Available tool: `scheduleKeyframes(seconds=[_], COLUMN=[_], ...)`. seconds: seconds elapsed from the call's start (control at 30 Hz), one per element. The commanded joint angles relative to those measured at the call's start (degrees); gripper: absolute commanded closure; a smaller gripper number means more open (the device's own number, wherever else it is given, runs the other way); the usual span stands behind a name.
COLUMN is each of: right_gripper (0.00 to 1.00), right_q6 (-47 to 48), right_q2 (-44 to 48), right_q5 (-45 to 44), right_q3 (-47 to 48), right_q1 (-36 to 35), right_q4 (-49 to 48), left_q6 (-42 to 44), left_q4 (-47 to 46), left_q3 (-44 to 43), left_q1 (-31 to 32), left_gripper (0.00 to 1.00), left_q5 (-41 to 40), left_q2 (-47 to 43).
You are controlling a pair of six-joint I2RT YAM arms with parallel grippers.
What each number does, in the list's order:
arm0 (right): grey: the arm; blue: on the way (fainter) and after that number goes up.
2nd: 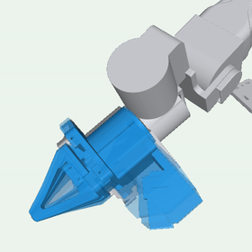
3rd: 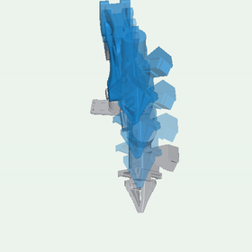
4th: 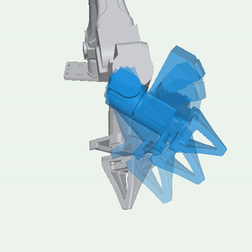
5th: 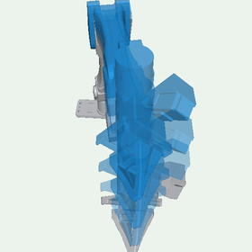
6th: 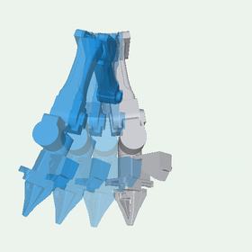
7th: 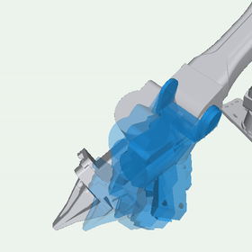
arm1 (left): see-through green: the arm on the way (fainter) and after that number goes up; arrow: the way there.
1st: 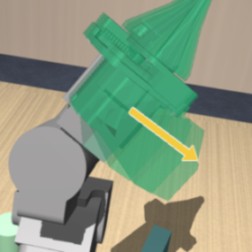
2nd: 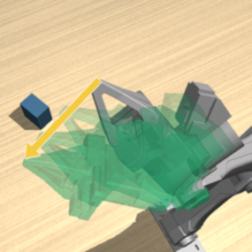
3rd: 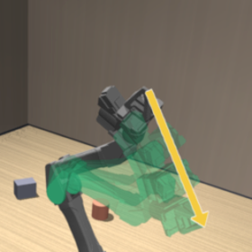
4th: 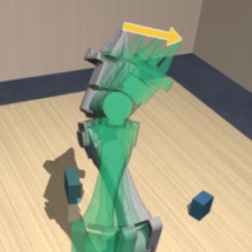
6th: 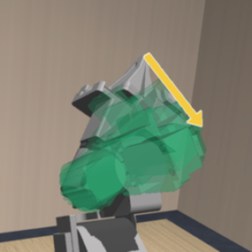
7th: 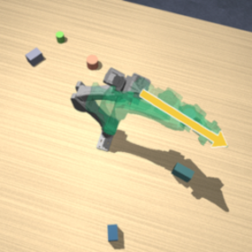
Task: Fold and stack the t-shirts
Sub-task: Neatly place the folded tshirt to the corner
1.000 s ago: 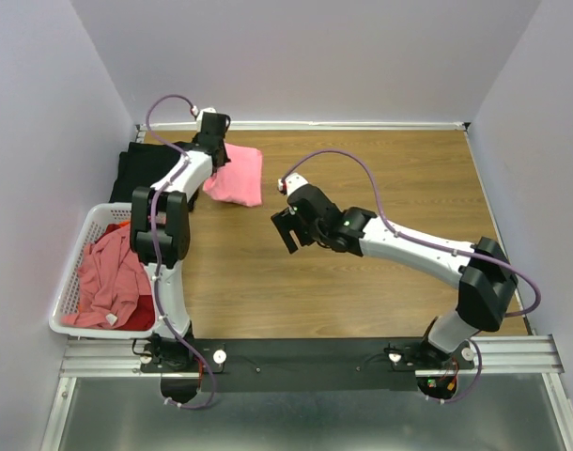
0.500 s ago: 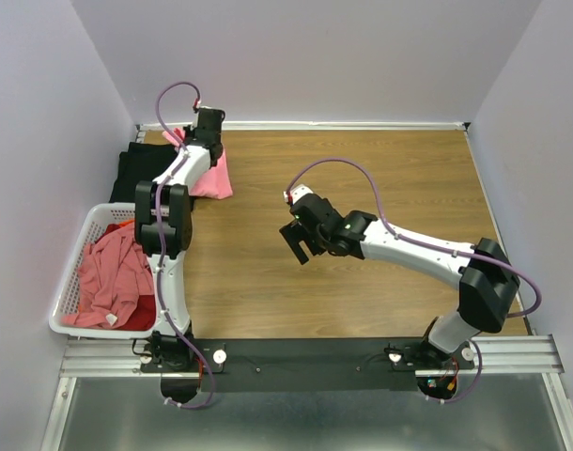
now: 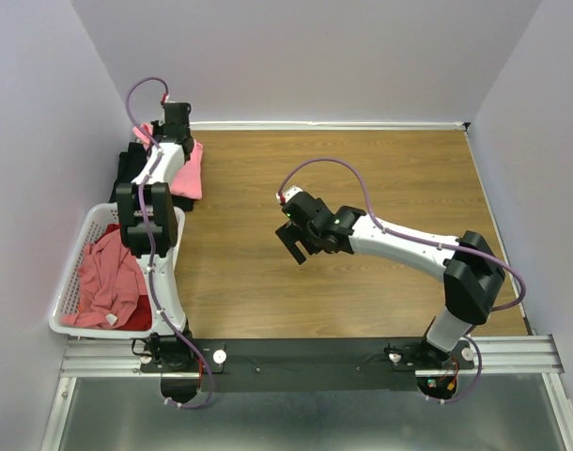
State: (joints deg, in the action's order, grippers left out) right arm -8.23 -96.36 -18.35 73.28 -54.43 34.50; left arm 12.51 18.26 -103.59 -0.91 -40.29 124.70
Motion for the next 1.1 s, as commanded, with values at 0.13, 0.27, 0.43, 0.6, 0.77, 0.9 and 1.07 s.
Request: scheduleKeyframes(seconds=[0.13,0.27,0.43,0.6,0.77,0.9,1.07], right_gripper=[0.00,0.00,0.00,0.00,0.00,0.00,0.00], right_q6=[1.02,1.11,1.46,1.38,1.02,0.93,0.67], right_q2=[-1.99,-1.64,-1.90,-2.43,-2.35,-2.17,-2.34], right_q5=[-0.90,-1.07,-0.99,-0.72,-0.28,-0.46,-0.29], right_q3=[1.70,0.73,0.46,0.90,0.90,1.08,1.34], right_q1=[-0.23,-0.23,-0.23,-0.23,-0.23,-0.15,-0.23], right_q4=[2.50,2.68,2.76,2.85,3.12,3.38,3.82], left_q6=[2.69,3.40,4.62,4.98,6.20,9.19,9.02], left_q4=[-4.02,-4.90,-7.18,-9.47,-13.42,-16.15,-16.24], left_q3=[-1.00,-1.70,-1.96,-2.32,-1.79,-1.70,-0.74], left_q1=[-3.31,-3.40,-3.40,-3.40,-3.31,-3.31,-3.31], left_gripper=[1.00,1.00,1.00,0.98,0.97,0.97,0.82], left_q5=[-3.74,-7.77,-8.75,-10.86,-11.47,-12.79,-13.05], left_q2=[1.59,4.66,6.34,7.83,8.18,8.54,9.15])
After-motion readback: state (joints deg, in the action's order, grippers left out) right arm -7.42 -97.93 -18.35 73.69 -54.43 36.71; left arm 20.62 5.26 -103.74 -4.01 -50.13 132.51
